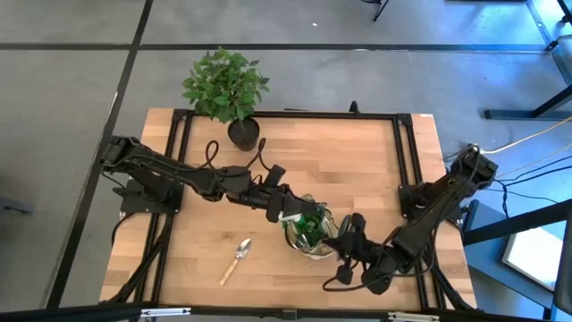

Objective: Pick & Place Garden tools in Gardening bag
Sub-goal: Put the right brown trowel into the brown gardening bag

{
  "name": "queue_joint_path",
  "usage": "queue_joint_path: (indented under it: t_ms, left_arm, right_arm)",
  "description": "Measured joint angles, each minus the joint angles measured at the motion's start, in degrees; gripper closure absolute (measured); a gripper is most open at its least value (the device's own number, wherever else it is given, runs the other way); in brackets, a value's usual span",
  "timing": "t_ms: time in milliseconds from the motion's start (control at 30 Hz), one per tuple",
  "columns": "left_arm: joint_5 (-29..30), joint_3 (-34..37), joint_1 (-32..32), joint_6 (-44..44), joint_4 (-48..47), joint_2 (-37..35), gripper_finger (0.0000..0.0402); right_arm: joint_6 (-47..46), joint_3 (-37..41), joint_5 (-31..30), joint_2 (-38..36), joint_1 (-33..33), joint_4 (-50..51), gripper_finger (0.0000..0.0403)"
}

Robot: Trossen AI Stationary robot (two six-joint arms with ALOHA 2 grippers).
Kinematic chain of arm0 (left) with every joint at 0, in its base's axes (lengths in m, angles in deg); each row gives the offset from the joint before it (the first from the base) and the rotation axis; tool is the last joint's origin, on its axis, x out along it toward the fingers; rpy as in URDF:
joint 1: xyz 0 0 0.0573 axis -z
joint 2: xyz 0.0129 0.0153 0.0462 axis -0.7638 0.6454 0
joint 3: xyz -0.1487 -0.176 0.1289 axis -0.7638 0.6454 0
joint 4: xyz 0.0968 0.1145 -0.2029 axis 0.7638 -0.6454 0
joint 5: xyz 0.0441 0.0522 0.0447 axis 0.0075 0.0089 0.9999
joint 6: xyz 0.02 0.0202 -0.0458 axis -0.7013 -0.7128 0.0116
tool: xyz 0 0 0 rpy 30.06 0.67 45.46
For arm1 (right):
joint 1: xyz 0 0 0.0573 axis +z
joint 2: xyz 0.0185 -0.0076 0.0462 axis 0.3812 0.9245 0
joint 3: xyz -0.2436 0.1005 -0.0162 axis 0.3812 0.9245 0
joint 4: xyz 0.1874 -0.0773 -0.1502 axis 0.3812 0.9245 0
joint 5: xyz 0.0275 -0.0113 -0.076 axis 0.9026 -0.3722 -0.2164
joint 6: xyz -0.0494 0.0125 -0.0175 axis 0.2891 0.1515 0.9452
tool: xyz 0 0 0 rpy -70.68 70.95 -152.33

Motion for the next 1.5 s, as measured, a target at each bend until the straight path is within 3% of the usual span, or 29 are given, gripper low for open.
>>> queue_joint_path:
  t_ms: [333, 567, 900, 1200, 1500]
  left_arm:
    - [-0.8, 0.0, 0.7, 0.3, -0.5, 0.0, 0.0317]
    - [-0.8, 0.0, 1.0, 0.5, -1.2, 0.1, 0.0316]
    - [-0.8, 0.0, 1.5, 0.5, -1.5, 0.1, 0.0317]
    - [-0.8, 0.0, 1.8, 0.3, -1.5, 0.1, 0.034]
    - [0.3, 0.0, 1.9, -0.5, -1.7, 0.1, 0.0354]
  right_arm:
    - [-3.7, 0.0, -0.8, 3.9, 0.1, -0.6, 0.0403]
    - [-6.1, 0.0, -4.5, 4.3, 0.3, -0.5, 0.0403]
    - [-6.1, 0.0, -2.0, 4.3, 0.2, 0.2, 0.0403]
    - [-6.1, 0.1, -4.5, 3.5, 2.5, -1.7, 0.0403]
    - [-0.7, 0.1, 4.3, 3.6, 2.4, -3.9, 0.0403]
